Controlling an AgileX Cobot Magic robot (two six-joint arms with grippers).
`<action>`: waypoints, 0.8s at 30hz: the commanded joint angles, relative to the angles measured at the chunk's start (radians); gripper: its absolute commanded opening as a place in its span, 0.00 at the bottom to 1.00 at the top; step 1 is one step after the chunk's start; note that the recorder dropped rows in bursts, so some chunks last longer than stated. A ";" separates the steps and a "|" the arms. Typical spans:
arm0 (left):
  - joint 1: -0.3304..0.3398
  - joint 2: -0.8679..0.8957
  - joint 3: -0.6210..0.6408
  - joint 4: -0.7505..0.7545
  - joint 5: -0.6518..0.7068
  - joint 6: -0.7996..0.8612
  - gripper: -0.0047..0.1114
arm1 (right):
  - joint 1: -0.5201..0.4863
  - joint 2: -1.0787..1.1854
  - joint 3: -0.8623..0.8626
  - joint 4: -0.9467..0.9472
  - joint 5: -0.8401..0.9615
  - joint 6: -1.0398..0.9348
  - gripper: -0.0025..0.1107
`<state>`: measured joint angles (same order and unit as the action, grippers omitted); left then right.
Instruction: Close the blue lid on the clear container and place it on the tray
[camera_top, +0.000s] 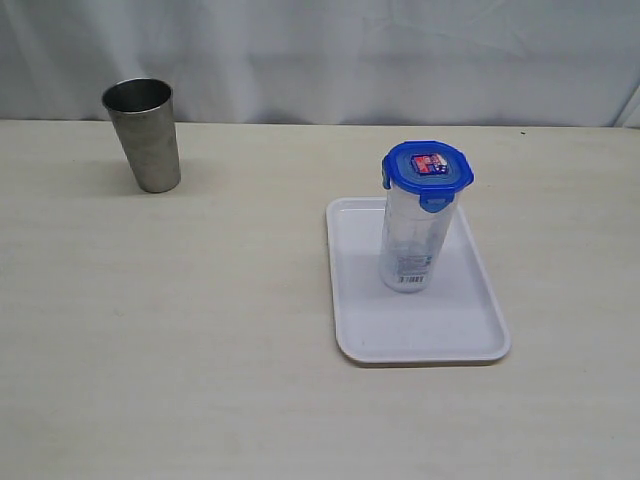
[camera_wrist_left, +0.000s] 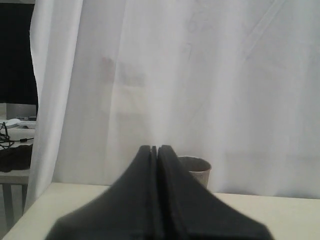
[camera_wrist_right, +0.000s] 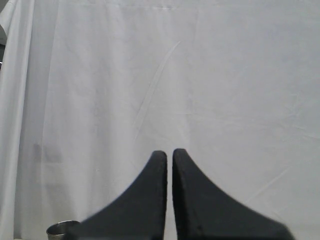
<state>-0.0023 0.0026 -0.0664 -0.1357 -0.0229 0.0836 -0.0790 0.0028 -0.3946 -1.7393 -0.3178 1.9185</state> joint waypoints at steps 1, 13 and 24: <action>0.002 -0.003 0.042 0.000 -0.044 -0.002 0.04 | -0.001 -0.003 0.005 -0.005 0.006 0.000 0.06; 0.002 -0.003 0.066 0.042 -0.035 -0.002 0.04 | -0.001 -0.003 0.005 -0.005 0.006 0.000 0.06; 0.002 -0.003 0.066 0.048 0.181 -0.002 0.04 | -0.001 -0.003 0.005 -0.005 0.006 0.000 0.06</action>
<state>0.0000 0.0026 -0.0036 -0.0901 0.0934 0.0836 -0.0790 0.0028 -0.3946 -1.7393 -0.3178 1.9185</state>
